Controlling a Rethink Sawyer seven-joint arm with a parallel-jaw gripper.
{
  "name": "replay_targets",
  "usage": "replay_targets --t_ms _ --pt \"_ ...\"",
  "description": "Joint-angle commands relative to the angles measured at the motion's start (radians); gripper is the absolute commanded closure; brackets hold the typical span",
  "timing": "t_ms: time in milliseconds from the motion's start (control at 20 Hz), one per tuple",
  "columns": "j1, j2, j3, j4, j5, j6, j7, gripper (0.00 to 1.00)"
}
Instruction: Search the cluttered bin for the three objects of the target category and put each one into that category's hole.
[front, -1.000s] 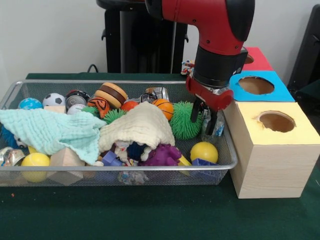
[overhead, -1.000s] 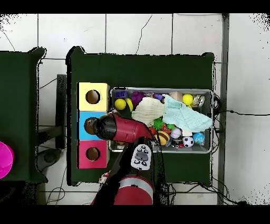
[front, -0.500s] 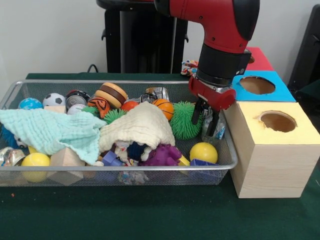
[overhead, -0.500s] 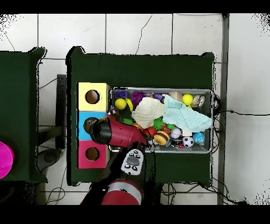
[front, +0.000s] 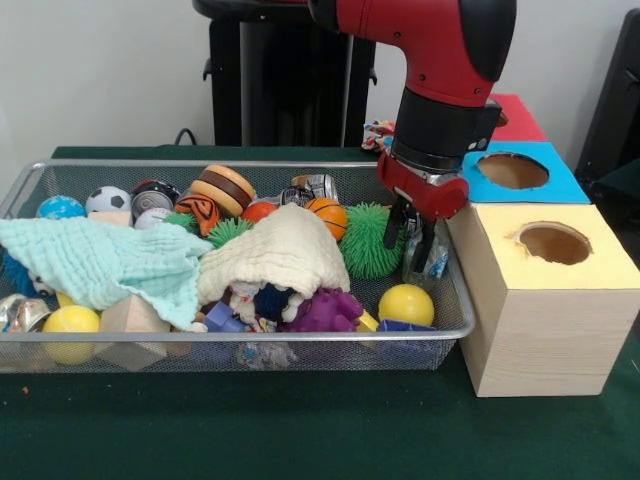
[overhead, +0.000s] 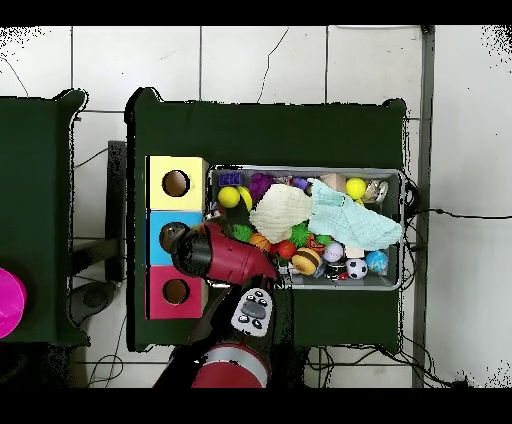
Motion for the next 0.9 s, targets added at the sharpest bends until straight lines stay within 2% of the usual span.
replay_targets --t_ms 50,150,300,450,600,900 --pt "0.056 0.022 0.166 0.144 0.11 -0.012 0.271 0.0" --pt "0.091 0.025 0.141 0.148 0.164 0.002 0.308 0.0" --pt "0.204 0.058 0.027 0.106 0.264 0.089 0.368 0.0" --pt "0.29 0.102 -0.066 0.077 0.318 0.143 0.39 0.0" --pt "0.315 0.141 -0.081 0.064 0.364 0.116 0.389 0.0" --pt "0.262 0.162 -0.025 0.072 0.379 0.027 0.353 0.0"
